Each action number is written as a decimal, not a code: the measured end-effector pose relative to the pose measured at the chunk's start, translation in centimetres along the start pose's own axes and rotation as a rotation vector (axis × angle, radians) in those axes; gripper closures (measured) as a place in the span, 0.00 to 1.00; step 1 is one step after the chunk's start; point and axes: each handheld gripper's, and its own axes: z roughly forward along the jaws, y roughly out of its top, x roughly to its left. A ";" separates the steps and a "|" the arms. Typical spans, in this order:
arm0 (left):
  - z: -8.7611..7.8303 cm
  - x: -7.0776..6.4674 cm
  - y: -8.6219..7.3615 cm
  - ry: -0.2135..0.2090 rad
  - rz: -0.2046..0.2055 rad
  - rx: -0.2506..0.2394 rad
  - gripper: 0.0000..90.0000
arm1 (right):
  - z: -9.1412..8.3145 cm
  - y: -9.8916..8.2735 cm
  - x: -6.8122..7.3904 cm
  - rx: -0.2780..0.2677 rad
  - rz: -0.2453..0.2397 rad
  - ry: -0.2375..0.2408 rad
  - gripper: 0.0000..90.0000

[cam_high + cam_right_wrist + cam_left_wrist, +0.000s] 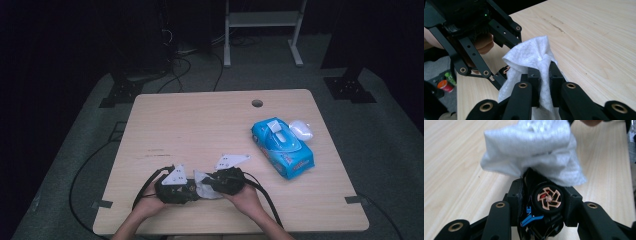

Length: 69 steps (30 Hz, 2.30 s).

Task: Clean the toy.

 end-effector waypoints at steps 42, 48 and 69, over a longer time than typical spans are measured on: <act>1.5 0.1 1.9 0.034 0.028 0.049 0.66 | -3.5 -1.3 -2.3 -0.003 -0.028 -0.132 0.92; 0.9 0.2 1.4 0.036 0.029 0.054 0.66 | -4.0 -1.5 -2.8 -0.015 -0.007 -0.156 0.92; 0.6 0.3 1.2 0.046 0.023 0.065 0.67 | -4.2 -1.7 -2.8 -0.033 0.043 -0.090 0.92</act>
